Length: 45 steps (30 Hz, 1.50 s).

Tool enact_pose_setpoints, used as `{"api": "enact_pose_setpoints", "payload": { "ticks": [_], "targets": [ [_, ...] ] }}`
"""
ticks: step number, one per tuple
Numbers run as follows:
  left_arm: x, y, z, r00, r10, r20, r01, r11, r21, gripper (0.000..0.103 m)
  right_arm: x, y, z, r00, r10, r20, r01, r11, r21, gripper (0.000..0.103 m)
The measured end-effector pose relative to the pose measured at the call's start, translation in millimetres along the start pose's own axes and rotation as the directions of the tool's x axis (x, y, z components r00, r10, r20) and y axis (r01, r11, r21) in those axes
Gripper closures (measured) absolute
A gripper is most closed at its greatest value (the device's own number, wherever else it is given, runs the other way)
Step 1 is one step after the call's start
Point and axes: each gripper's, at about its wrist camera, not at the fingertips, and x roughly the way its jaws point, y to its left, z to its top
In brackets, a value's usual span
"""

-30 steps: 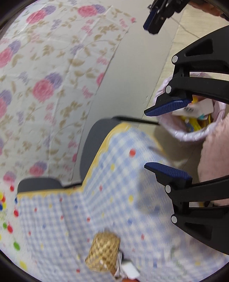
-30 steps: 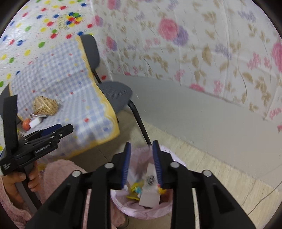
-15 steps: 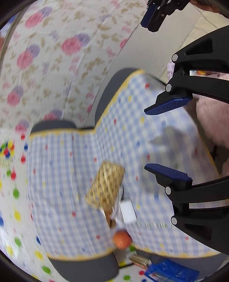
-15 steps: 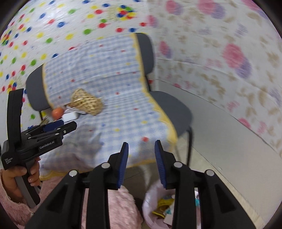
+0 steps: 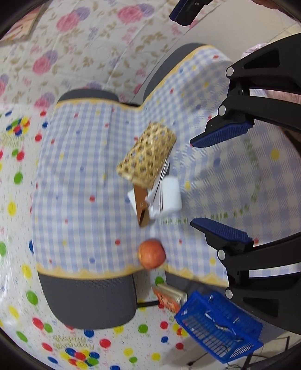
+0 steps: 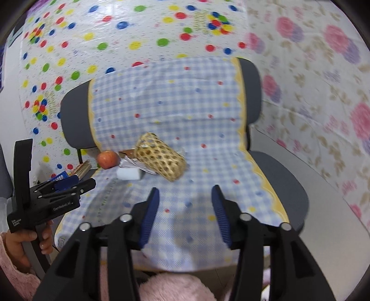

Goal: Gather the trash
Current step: 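Move both tools back over the remaining trash on the chair, then grasp the woven bamboo basket with the right tool and lift it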

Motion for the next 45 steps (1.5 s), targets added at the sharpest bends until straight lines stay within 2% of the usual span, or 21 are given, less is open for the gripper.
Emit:
{"api": "enact_pose_setpoints", "payload": {
  "ticks": [1, 4, 7, 9, 15, 19, 25, 31, 33, 37, 38, 40, 41, 45],
  "targets": [
    [2, 6, 1, 1.0, 0.012, -0.004, -0.012, 1.0, -0.006, 0.038, 6, 4, 3, 1.0, 0.002, -0.001, -0.002, 1.0, -0.013, 0.049],
    [8, 18, 3, 0.999, 0.043, -0.013, -0.044, 0.999, -0.022, 0.027, 31, 16, 13, 1.0, 0.02, -0.019, -0.021, 0.999, -0.038, 0.045],
    [18, 32, 7, 0.998, 0.061, -0.033, -0.062, 0.998, -0.031, 0.026, 55, 22, 20, 0.999, 0.032, -0.034, -0.034, 0.998, -0.059, 0.043],
    [25, 40, 11, 0.996, 0.085, -0.04, -0.086, 0.996, -0.038, 0.022, 73, 25, 26, 0.998, 0.044, -0.044, -0.047, 0.996, -0.072, 0.04],
    [51, 55, 23, 0.993, 0.109, -0.053, -0.111, 0.992, -0.051, 0.021, 129, 26, 39, 0.994, 0.071, -0.08, -0.078, 0.993, -0.086, 0.03],
    [82, 63, 34, 0.99, 0.117, -0.078, -0.121, 0.991, -0.051, 0.021, 165, 27, 42, 0.991, 0.093, -0.095, -0.104, 0.988, -0.112, 0.02],
    [121, 64, 44, 0.988, 0.107, -0.113, -0.114, 0.992, -0.055, 0.021, 212, 31, 47, 0.989, 0.092, -0.114, -0.11, 0.98, -0.166, 0.017],
    [145, 66, 44, 0.985, 0.104, -0.134, -0.114, 0.992, -0.062, 0.021, 249, 36, 45, 0.979, 0.109, -0.172, -0.149, 0.959, -0.242, 0.011],
    [147, 67, 42, 0.985, 0.104, -0.138, -0.114, 0.992, -0.063, 0.021, 255, 40, 41, 0.976, 0.098, -0.195, -0.151, 0.947, -0.284, 0.01],
    [146, 69, 38, 0.984, 0.105, -0.146, -0.116, 0.991, -0.071, 0.021, 259, 55, 26, 0.982, -0.011, -0.191, -0.074, 0.898, -0.433, 0.009],
    [145, 69, 36, 0.984, 0.102, -0.149, -0.114, 0.991, -0.073, 0.021, 258, 57, 24, 0.982, -0.028, -0.185, -0.059, 0.891, -0.451, 0.01],
    [142, 68, 34, 0.983, 0.1, -0.151, -0.112, 0.991, -0.072, 0.021, 253, 60, 20, 0.984, -0.092, -0.151, 0.008, 0.877, -0.48, 0.022],
    [139, 66, 32, 0.984, 0.098, -0.151, -0.109, 0.992, -0.068, 0.021, 248, 57, 20, 0.982, -0.09, -0.165, 0.007, 0.893, -0.45, 0.023],
    [131, 61, 26, 0.985, 0.083, -0.153, -0.093, 0.994, -0.063, 0.021, 219, 35, 24, 0.972, 0.014, -0.234, -0.066, 0.975, -0.212, 0.025]
  ]
}}
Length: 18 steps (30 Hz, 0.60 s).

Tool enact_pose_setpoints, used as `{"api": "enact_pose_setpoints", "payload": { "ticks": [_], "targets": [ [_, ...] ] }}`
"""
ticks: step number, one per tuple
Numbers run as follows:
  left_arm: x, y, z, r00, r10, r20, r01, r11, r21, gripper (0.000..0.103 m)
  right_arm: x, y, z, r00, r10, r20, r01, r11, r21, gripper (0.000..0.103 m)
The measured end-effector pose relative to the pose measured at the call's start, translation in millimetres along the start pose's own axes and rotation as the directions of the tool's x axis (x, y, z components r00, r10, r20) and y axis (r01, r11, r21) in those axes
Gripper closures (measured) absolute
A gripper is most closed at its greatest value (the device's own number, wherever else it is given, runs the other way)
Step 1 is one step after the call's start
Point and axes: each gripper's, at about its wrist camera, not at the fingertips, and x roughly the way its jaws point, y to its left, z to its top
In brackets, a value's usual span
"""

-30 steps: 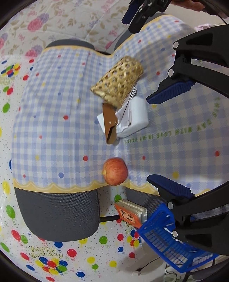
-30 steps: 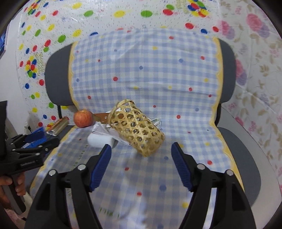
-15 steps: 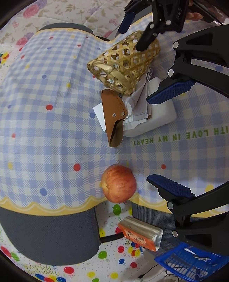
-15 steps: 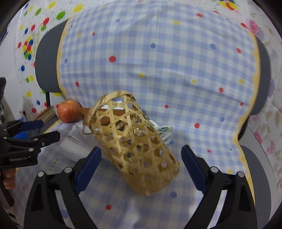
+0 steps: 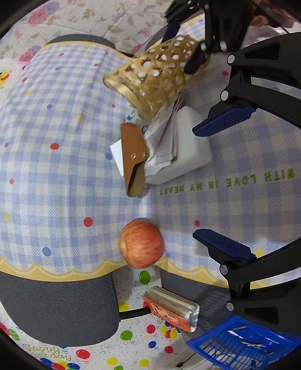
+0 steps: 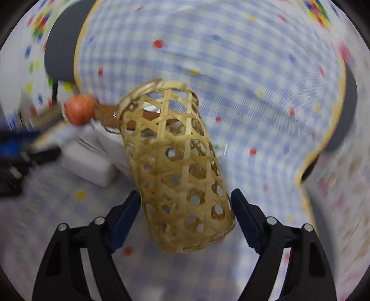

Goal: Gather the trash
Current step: 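Grasp the woven bamboo basket with the right tool and lift it, then grasp the white foam block with the left tool while the right tool holds the basket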

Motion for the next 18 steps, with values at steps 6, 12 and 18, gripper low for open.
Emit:
{"api": "enact_pose_setpoints", "payload": {
  "ticks": [6, 12, 18],
  "targets": [
    [-5, -18, -12, 0.999, -0.031, -0.009, 0.031, 0.999, 0.016, 0.02, -51, -29, -30, 0.999, 0.018, 0.038, -0.026, 0.972, 0.232, 0.025],
    [1, -43, -12, 1.0, -0.01, -0.005, 0.011, 0.999, 0.046, 0.017, -79, -49, -54, 0.995, -0.061, 0.081, 0.027, 0.932, 0.36, 0.025],
    [23, -63, -3, 0.999, 0.047, -0.013, -0.045, 0.995, 0.09, 0.017, -85, -64, -61, 0.995, -0.058, 0.084, 0.019, 0.913, 0.408, 0.025]
  ]
}}
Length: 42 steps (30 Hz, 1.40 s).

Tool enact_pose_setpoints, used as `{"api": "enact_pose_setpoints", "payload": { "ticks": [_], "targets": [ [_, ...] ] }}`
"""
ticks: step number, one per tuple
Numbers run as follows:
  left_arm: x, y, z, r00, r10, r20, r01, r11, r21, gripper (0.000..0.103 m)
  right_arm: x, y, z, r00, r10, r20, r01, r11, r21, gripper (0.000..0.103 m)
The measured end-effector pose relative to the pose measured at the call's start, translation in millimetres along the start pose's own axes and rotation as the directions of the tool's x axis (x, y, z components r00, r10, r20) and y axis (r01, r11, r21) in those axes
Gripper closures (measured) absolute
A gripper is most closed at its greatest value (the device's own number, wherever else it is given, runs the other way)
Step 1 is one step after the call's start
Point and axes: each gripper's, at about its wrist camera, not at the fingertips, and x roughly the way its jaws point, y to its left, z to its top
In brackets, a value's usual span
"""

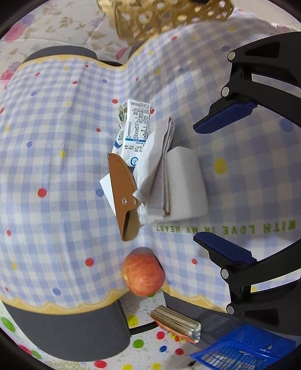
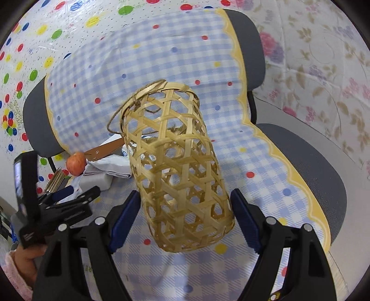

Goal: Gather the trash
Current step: 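Grasp the white foam block with the left tool while the right tool holds the basket, then carry the foam block and basket over the pink-lined bin with both tools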

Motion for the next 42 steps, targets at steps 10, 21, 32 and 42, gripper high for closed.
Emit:
{"api": "enact_pose_setpoints", "payload": {
  "ticks": [10, 21, 32, 42],
  "targets": [
    [28, -2, 13, 0.997, 0.047, -0.065, -0.047, 0.999, -0.005, 0.034, 2, -10, -7, 1.0, 0.003, -0.021, -0.002, 1.0, 0.025, 0.025],
    [-59, 26, -23, 0.99, -0.106, 0.094, 0.109, 0.994, -0.031, 0.041, -22, -2, -19, 0.999, 0.036, -0.015, -0.036, 0.999, 0.02, 0.025],
    [-110, 26, -65, 0.981, -0.15, 0.124, 0.151, 0.989, -0.001, 0.041, -46, 4, -40, 0.999, 0.021, -0.035, -0.021, 1.0, 0.005, 0.025],
    [-142, -9, -76, 0.944, -0.281, 0.175, 0.273, 0.96, 0.069, 0.041, -81, -6, -54, 1.0, 0.005, 0.001, -0.005, 1.0, 0.028, 0.025]
  ]
}}
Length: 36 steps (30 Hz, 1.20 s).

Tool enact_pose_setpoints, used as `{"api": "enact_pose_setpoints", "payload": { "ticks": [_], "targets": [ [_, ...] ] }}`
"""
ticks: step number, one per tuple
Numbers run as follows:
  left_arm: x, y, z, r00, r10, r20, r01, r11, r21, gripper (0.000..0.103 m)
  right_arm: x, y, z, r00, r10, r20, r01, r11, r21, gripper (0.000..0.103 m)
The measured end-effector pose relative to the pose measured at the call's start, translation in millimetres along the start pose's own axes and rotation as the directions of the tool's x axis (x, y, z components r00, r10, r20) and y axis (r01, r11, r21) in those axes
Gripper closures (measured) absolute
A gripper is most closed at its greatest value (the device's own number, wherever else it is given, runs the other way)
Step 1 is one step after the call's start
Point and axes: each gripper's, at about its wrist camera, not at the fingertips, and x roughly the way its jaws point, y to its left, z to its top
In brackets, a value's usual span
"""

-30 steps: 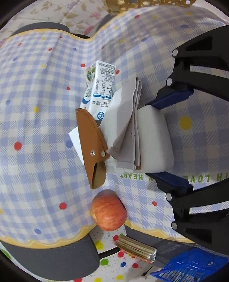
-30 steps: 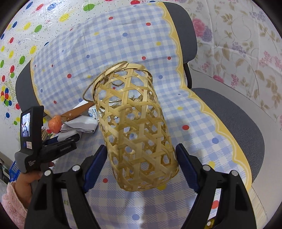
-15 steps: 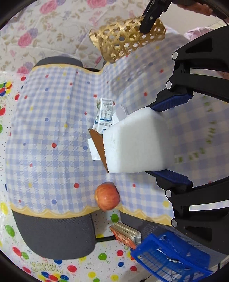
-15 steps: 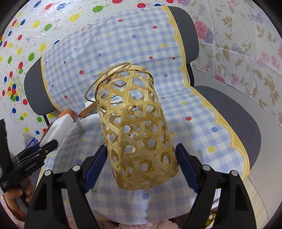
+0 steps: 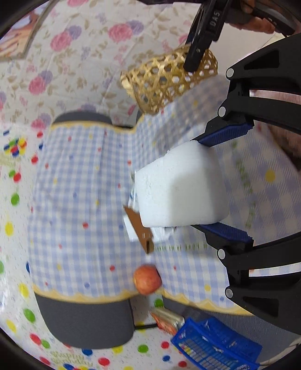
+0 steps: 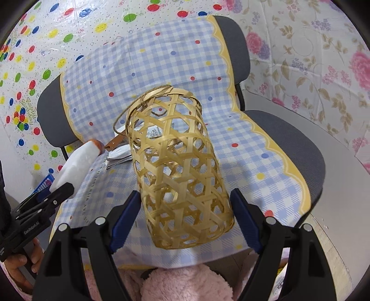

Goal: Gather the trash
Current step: 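Carry the foam block and basket over the pink-lined bin with both tools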

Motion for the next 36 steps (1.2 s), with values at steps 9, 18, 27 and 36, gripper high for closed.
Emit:
{"api": "enact_pose_setpoints", "payload": {
  "ticks": [9, 18, 27, 36],
  "targets": [
    [-4, -70, -15, 0.988, -0.153, -0.013, 0.153, 0.981, 0.118, 0.04, -49, -36, -24, 0.993, -0.111, 0.026, 0.11, 0.993, 0.049, 0.025],
    [-5, -131, -35, 0.951, -0.3, -0.069, 0.308, 0.927, 0.212, 0.04, -104, -83, -65, 0.963, -0.266, 0.043, 0.257, 0.955, 0.15, 0.025],
    [1, -199, -64, 0.887, -0.429, -0.171, 0.461, 0.838, 0.292, 0.04, -149, -123, -115, 0.919, -0.394, 0.002, 0.382, 0.893, 0.239, 0.025],
    [16, -249, -94, 0.838, -0.464, -0.288, 0.542, 0.773, 0.331, 0.039, -153, -158, -156, 0.907, -0.413, -0.075, 0.414, 0.85, 0.327, 0.025]
  ]
}}
